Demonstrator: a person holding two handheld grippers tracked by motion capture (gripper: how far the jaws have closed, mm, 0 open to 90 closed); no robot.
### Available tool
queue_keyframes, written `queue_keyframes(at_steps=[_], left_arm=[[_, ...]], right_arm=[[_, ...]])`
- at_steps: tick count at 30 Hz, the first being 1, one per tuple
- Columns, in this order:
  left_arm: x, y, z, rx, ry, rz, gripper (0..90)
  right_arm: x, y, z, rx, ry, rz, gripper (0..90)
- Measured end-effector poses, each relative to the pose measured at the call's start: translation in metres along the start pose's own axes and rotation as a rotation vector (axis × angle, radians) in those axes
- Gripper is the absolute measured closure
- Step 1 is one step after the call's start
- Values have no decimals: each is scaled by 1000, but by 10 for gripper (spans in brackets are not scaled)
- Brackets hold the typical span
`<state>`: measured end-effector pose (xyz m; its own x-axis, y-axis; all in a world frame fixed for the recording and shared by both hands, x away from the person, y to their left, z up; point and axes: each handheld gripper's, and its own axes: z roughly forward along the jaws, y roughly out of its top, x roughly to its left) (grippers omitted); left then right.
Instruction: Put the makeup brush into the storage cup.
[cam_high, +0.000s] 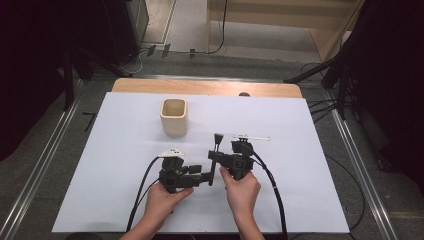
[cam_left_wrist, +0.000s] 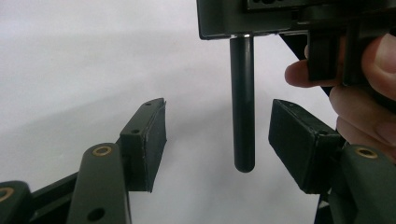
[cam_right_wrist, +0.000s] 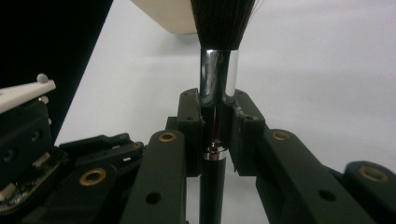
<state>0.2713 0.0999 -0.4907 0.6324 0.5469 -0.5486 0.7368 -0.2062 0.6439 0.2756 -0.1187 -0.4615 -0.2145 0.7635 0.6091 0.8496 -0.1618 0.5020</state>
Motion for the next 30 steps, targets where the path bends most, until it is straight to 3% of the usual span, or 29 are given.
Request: queue_keyframes(at_steps=[11, 18, 26, 30], left_arm=[[8, 10, -8, 53, 2, 14, 370], [13, 15, -13, 101, 6, 46, 366], [17, 15, -17, 142, -6, 64, 360], [17, 16, -19, 161, 12, 92, 358]], right_arm=[[0, 2, 0, 18, -23, -46, 783], [2, 4, -1, 28, -46, -101, 783], [0, 6, -2, 47, -61, -125, 782], [0, 6, 0, 62, -58, -139, 782]])
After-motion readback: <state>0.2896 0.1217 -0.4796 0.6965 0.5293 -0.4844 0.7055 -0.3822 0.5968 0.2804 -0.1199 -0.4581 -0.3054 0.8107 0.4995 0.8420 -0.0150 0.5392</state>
